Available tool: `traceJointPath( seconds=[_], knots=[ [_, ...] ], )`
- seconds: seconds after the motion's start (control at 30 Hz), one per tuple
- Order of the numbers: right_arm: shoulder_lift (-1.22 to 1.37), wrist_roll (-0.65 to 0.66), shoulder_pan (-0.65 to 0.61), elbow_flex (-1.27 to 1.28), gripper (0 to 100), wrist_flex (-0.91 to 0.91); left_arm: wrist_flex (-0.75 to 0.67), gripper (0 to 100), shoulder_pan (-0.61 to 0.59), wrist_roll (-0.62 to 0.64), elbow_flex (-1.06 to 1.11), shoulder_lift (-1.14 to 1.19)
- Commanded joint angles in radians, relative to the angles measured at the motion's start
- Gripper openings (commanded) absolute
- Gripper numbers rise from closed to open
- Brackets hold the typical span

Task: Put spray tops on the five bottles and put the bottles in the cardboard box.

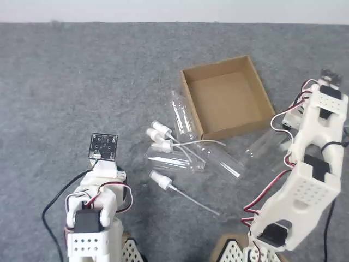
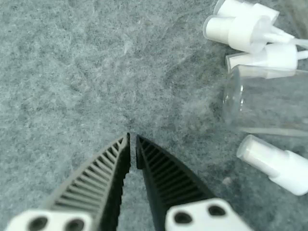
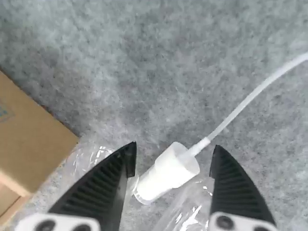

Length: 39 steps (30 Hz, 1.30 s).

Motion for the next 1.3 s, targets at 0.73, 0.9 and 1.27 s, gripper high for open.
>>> traceJointPath(
  seconds=[0.73,0.9,1.27],
  knots=[
    [-0.076,-0.052,0.096,0.11,7.7,-0.183,0.005,1,-0.006,-0.006,-0.008,-0.018],
    [-0.079,0.029,0.105,0.107,4.6,-0.194,0.005,1,-0.006,-0.006,-0.008,-0.018],
    [-0.185,0.04,0.097,0.035,4.1,-0.154,0.005,1,-0.006,-0.006,-0.008,-0.018]
  ],
)
